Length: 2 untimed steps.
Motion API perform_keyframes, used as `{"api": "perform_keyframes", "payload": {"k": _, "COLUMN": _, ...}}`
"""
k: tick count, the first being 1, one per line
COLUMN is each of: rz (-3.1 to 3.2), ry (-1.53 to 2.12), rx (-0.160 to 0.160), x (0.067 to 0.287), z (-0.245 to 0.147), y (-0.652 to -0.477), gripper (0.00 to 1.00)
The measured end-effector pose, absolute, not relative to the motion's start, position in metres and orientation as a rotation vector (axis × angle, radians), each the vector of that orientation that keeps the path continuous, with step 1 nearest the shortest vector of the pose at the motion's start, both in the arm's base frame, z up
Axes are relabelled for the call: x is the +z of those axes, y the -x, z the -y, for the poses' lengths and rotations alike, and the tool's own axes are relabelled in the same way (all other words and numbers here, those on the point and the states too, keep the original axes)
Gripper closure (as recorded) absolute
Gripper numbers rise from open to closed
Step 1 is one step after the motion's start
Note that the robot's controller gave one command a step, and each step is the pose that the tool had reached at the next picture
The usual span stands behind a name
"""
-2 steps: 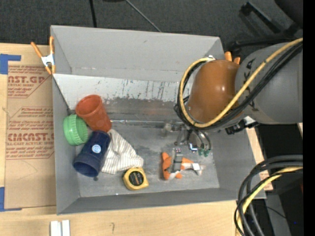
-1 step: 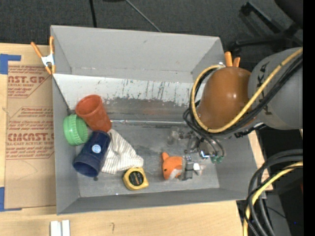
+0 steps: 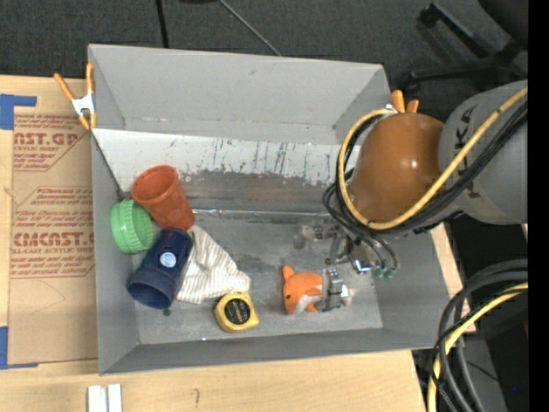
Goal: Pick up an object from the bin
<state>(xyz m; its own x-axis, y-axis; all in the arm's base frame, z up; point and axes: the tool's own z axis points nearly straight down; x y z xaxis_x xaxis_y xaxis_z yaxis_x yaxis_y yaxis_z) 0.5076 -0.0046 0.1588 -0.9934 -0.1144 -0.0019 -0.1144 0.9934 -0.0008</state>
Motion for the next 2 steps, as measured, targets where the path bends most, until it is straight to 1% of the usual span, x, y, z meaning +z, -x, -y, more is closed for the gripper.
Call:
{"api": "perform_keyframes", "payload": {"k": 1, "rz": -3.134, "ry": 0.223, "rx": 0.001, "x": 0.145, "z": 0.013, "y": -0.517, "gripper": 0.00}}
{"api": "perform_keyframes", "payload": {"k": 2, "rz": -3.133, "ry": -0.192, "rx": 0.001, "x": 0.126, "z": 0.015, "y": -0.519, "gripper": 0.00}}
